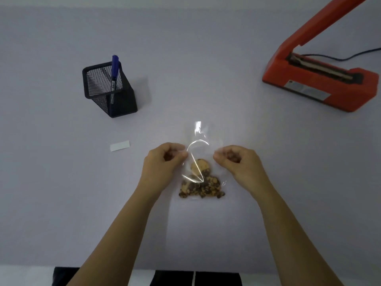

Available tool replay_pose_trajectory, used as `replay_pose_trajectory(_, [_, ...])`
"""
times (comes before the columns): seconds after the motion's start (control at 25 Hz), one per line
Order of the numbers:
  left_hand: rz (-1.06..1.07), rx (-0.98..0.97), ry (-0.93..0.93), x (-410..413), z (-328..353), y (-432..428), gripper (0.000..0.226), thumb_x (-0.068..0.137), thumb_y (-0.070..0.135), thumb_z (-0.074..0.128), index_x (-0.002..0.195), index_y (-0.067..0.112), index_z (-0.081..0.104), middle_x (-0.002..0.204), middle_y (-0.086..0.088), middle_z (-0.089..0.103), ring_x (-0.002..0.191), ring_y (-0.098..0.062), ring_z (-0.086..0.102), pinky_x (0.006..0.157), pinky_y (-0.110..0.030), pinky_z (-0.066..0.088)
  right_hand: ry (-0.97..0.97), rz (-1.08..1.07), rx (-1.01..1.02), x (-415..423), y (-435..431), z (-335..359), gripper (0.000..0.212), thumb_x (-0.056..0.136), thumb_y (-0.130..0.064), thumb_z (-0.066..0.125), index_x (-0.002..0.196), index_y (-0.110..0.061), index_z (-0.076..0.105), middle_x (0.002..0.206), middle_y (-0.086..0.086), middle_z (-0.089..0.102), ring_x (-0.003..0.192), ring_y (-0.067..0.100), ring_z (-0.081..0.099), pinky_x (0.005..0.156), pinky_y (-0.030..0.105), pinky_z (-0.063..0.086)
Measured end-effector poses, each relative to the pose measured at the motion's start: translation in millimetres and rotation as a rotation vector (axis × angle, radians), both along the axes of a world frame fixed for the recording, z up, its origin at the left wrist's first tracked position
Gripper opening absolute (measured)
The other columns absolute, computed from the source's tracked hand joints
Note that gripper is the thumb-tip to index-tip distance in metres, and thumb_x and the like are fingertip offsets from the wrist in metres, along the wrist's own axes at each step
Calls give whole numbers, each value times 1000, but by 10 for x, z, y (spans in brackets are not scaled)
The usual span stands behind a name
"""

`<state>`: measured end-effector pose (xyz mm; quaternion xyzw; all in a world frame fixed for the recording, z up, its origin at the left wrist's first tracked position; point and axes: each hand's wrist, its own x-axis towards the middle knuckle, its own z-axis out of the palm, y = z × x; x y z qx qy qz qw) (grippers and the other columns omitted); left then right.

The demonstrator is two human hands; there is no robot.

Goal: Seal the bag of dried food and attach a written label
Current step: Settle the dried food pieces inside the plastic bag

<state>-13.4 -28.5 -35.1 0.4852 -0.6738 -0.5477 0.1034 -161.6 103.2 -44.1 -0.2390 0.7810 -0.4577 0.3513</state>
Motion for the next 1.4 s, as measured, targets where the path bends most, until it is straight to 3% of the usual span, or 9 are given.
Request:
replay_pose_trajectory(0.16, [-94,36,45,73,55,-22,4,86,21,63,86,20,67,79,-1,66,73,-9,59,70,-24,48,-39,9,-26,1,31,49,12,79,-23,71,70,-30,68,61,-20,64,60,-5,54,62,7,43])
replay_pose_trajectory(0.4, [-108,90,220,81,155,96,8,93,17,52,92,11,58,92,-1,70,85,-13,67,81,-30,53,-118,52,-110,112,85,166,9,84,-32,63,81,-24,63,87,1,72,82,14,68,80,30,54])
replay_pose_trajectory(0.48, [-106,121,282,97,186,108,7,88,15,59,94,11,58,91,-6,71,86,-18,69,81,-33,55,-91,55,-139,120,112,208,11,80,-29,70,82,-20,63,82,1,72,79,16,68,74,27,54])
replay_pose_trajectory(0.64, [-168,98,251,103,207,129,26,76,14,73,97,19,59,84,-4,73,81,-22,69,81,-38,57,-24,48,-128,119,136,231,18,72,-18,78,81,-14,63,61,-13,67,58,0,61,58,11,47])
replay_pose_trajectory(0.88, [-174,98,219,58,148,132,25,80,12,71,101,20,61,83,-4,72,81,-23,69,81,-46,56,-70,100,-74,128,103,180,5,80,-18,71,83,-23,72,68,-13,66,61,-6,57,60,8,44])
replay_pose_trajectory(1.0, [-168,177,219,37,113,154,32,80,16,71,108,24,58,89,-5,74,85,-23,70,85,-46,56,-102,40,-36,129,99,124,3,80,-25,70,78,-27,72,65,-19,66,68,0,60,66,16,50])
replay_pose_trajectory(1.12, [-170,181,208,33,102,121,36,78,13,72,110,21,58,86,-6,75,85,-25,71,87,-42,54,-195,17,-47,108,128,119,4,80,-20,72,80,-24,72,75,-6,72,77,10,68,74,28,57])
replay_pose_trajectory(1.24, [-144,204,201,51,72,146,26,79,13,71,105,16,66,87,-8,75,84,-25,71,84,-45,56,-238,7,-64,123,145,113,6,80,-14,71,84,-19,72,81,6,73,77,12,69,72,27,57])
replay_pose_trajectory(1.4, [-127,206,199,49,23,237,11,85,21,65,89,14,72,85,-11,73,80,-25,68,80,-47,55,-270,17,-98,135,172,86,11,75,-19,76,85,-22,72,86,2,74,88,17,69,81,29,56])
